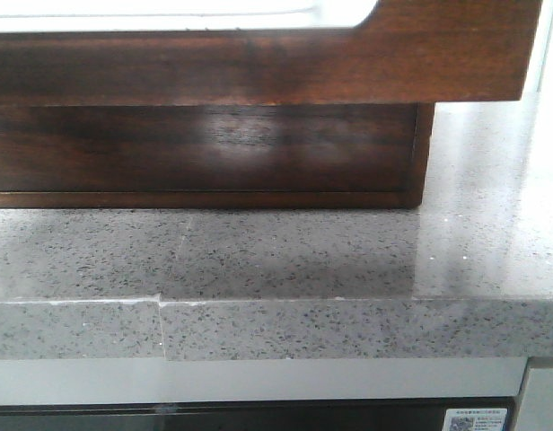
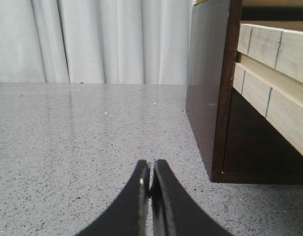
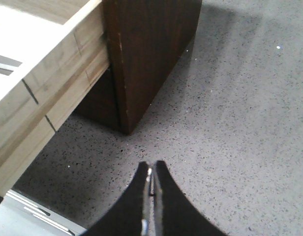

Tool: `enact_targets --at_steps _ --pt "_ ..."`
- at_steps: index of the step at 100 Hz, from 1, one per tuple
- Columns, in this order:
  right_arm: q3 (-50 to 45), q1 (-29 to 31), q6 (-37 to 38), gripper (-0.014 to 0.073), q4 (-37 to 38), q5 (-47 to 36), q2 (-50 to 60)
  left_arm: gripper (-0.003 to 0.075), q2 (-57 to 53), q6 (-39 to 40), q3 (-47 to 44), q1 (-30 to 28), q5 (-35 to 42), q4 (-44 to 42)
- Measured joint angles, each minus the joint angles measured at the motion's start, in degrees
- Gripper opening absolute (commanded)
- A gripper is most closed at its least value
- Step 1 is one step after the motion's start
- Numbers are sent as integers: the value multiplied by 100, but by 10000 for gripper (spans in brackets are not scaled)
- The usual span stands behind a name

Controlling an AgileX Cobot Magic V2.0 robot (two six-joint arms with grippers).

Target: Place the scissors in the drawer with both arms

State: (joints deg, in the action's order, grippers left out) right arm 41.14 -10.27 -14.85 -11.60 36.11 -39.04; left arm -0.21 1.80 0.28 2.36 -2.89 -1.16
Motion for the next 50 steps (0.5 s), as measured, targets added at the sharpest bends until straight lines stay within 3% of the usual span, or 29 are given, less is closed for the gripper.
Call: enact_targets --at_steps 34,50 --pt "-75 0 0 -69 0 -46 124 -20 0 0 0 0 21 0" --pt "-808 325 -22 -69 14 -715 1006 -20 0 0 0 0 21 0"
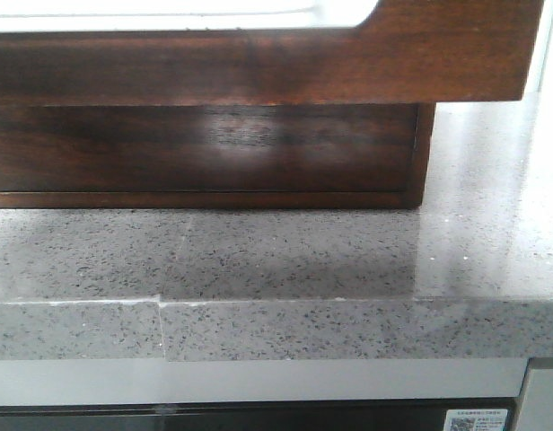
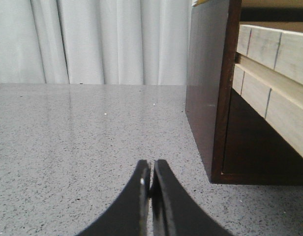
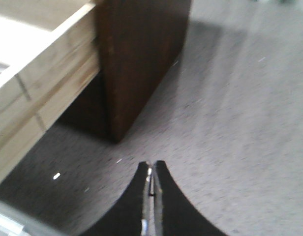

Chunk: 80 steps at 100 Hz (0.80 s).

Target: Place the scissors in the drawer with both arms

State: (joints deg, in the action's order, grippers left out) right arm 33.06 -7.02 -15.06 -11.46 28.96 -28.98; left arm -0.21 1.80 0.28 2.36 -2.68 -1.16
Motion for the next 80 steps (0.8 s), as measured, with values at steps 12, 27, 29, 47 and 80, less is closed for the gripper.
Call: enact_targets --at_steps 12,27,29,47,80 --pt "-910 409 0 -69 0 -814 997 -20 0 0 0 0 0 0" --pt "-2120 599 -2 -69 -12 -1728 2004 -20 0 0 0 0 8 0" --pt "-2269 599 -2 -69 -12 -1852 2113 -20 0 0 0 0 8 0" --pt "-3282 611 -12 -69 -12 -2651 2799 -20 0 0 0 0 8 0" --pt "-3362 621 -12 -69 -20 -2748 2951 -20 0 0 0 0 12 0"
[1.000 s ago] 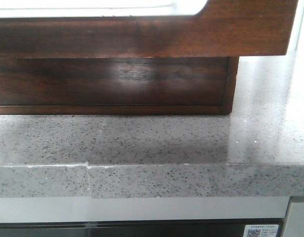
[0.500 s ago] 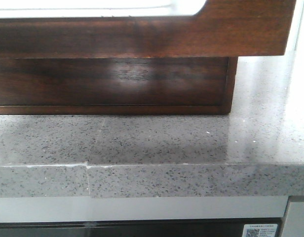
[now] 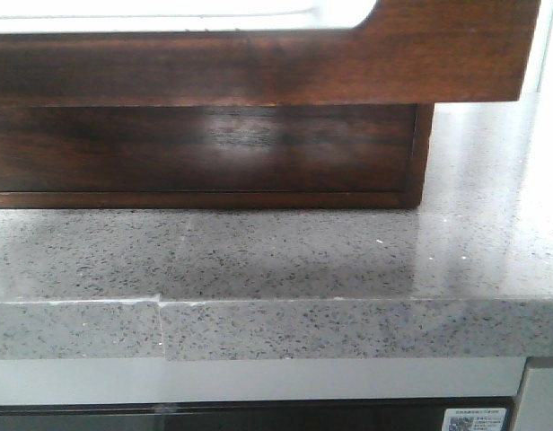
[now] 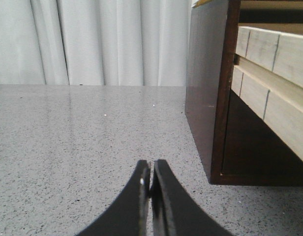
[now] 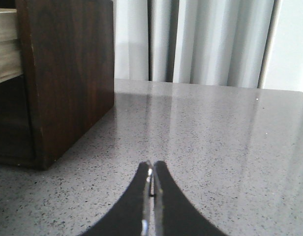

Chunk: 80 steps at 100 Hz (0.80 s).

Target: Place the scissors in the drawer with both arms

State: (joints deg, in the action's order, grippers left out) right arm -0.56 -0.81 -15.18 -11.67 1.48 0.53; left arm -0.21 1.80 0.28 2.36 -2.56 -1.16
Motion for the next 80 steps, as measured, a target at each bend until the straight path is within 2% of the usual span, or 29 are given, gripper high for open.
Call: enact_targets --at_steps 18,33,42,80 --pt "0 0 103 -69 58 34 0 -20 0 0 0 0 0 0" --pt "0 0 1463 -69 1417 49 0 -20 0 0 0 0 0 0" --pt "0 0 1825 -69 1777 49 0 -20 0 0 0 0 0 0" --pt "0 0 1987 -69 1912 -5 0 -20 0 0 0 0 0 0"
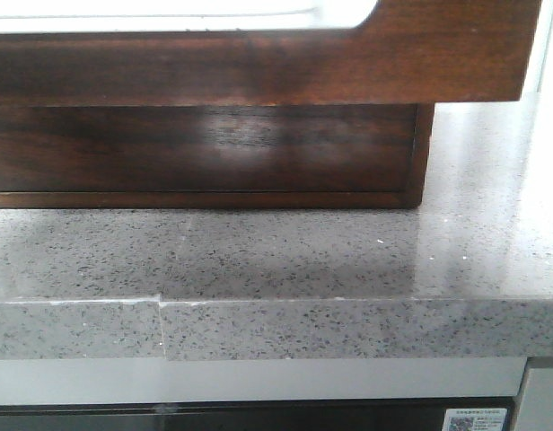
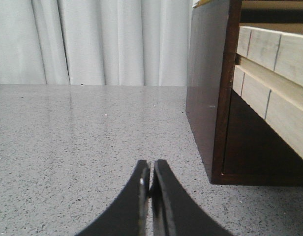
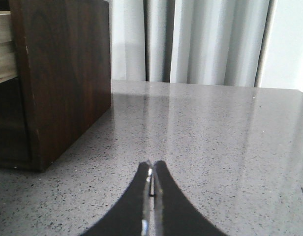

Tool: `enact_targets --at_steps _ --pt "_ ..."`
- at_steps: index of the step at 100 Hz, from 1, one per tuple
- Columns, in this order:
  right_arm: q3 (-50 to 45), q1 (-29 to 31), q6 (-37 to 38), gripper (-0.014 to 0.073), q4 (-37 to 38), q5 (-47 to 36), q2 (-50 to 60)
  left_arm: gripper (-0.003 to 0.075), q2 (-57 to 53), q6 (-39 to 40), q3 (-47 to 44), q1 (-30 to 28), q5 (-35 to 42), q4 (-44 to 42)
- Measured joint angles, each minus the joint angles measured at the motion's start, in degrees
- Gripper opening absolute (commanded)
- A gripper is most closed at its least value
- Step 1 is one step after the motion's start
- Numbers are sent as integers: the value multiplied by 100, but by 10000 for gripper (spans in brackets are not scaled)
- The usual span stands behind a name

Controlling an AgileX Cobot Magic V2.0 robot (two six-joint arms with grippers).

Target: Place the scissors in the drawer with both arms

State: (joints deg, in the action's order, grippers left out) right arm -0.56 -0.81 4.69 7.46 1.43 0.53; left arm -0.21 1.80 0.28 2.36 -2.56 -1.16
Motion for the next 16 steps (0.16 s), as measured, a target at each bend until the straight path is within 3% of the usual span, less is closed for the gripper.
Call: enact_targets --at_steps 16 --pt "0 0 0 -69 9 0 0 -20 0 0 0 0 0 0"
